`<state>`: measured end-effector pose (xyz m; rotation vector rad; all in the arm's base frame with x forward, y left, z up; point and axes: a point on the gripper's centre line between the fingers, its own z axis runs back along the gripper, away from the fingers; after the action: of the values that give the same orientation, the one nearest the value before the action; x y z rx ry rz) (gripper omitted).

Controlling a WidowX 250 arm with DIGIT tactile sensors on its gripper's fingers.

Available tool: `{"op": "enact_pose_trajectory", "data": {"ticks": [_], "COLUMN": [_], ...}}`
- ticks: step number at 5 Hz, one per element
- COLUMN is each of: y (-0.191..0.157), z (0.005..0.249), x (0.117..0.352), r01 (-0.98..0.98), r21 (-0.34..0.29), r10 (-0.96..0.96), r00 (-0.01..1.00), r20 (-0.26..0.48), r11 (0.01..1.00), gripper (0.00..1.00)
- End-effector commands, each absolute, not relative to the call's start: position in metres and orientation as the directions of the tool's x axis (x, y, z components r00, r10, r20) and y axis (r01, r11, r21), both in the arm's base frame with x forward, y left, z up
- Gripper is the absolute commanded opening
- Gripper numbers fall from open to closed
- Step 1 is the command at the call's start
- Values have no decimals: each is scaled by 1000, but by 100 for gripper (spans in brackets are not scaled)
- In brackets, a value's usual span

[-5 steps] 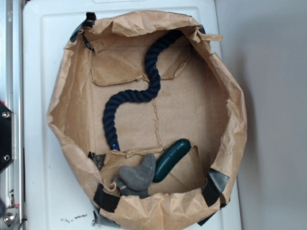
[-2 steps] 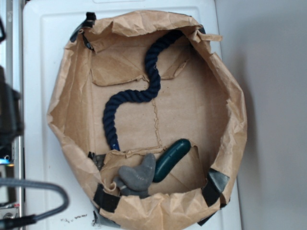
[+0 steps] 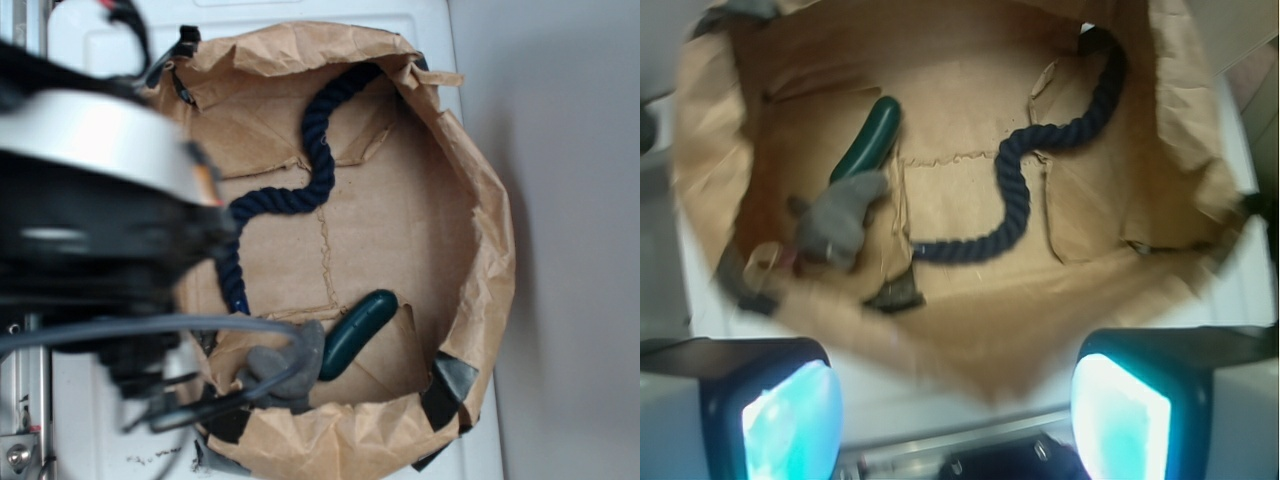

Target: Grab the blue rope.

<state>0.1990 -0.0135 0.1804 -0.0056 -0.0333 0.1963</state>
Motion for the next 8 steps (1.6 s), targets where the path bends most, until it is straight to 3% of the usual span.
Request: {"op": "enact_pose_trajectory", "data": {"ticks": [1,5,6,8], "y": [9,9,23,35], "z": [170,170,142,93], "x": [251,251,249,282], "r01": [-382,-382,-372,-360], "r21": [-76,-76,-73,-75], "r10": [387,387,379,368], "r00": [918,918,919,917], "r20": [85,85,109,154], "r11": [921,921,925,930], "gripper": [100,100,100,100]}}
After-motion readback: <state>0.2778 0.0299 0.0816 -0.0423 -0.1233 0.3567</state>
